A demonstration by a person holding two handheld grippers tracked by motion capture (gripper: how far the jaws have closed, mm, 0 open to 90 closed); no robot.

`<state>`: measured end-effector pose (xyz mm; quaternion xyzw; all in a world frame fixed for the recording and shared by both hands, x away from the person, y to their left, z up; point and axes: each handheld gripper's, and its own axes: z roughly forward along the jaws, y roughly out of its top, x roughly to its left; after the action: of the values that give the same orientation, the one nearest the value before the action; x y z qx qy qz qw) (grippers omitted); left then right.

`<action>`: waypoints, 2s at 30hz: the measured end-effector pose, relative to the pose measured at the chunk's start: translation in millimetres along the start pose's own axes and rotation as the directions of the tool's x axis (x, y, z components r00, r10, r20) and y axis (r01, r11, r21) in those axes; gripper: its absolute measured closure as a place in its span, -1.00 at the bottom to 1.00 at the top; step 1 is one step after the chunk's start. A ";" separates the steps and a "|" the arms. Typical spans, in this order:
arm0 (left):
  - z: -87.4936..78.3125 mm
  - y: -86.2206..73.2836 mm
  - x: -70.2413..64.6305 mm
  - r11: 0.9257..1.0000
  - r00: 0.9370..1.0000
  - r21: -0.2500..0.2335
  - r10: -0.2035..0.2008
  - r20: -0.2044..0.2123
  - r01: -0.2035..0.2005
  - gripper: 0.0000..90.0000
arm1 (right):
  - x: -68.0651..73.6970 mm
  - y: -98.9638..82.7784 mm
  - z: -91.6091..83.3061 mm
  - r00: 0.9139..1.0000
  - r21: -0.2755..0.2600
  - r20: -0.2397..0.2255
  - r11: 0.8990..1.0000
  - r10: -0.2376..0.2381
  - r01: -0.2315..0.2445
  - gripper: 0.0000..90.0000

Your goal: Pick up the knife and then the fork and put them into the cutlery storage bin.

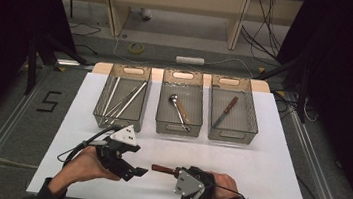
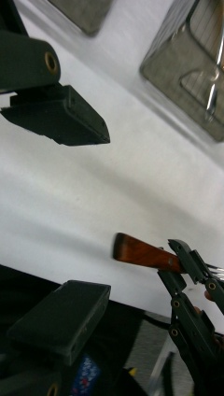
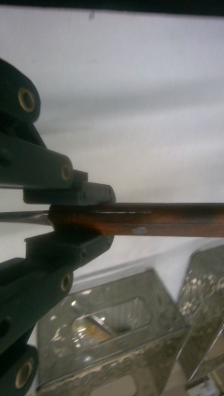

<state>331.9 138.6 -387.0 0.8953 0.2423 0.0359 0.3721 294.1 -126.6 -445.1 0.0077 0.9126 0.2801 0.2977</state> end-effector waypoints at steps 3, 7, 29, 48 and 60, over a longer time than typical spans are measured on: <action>-2.1 -8.2 5.1 0.998 1.000 -0.063 -0.021 -0.014 0.021 -0.56 | -7.6 -6.7 -2.0 0.998 -0.002 0.022 0.998 0.060 -0.060 0.74; -3.3 -18.8 9.9 0.988 0.998 -0.150 -0.053 -0.042 0.046 -0.59 | -21.9 -16.1 -7.1 0.989 -0.006 0.040 0.990 0.140 -0.140 0.73; -11.1 -68.0 26.4 0.928 0.964 -0.345 -0.207 -0.168 0.139 -0.62 | -100.0 -58.0 -38.7 0.818 -0.085 0.060 0.820 0.572 -0.567 0.73; -17.3 -75.1 21.1 0.911 0.948 -0.397 -0.217 -0.230 0.112 -0.64 | -162.1 -72.0 -43.3 0.695 -0.102 0.072 0.698 0.716 -0.708 0.73; -18.1 -77.8 17.6 0.907 0.944 -0.405 -0.226 -0.240 0.114 -0.64 | -195.8 -78.2 -38.2 0.633 -0.119 0.096 0.641 0.768 -0.758 0.73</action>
<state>311.3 205.6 -429.2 0.7654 0.3587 0.1768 0.5042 446.1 -247.2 -354.5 0.4019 0.7910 0.4088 0.2137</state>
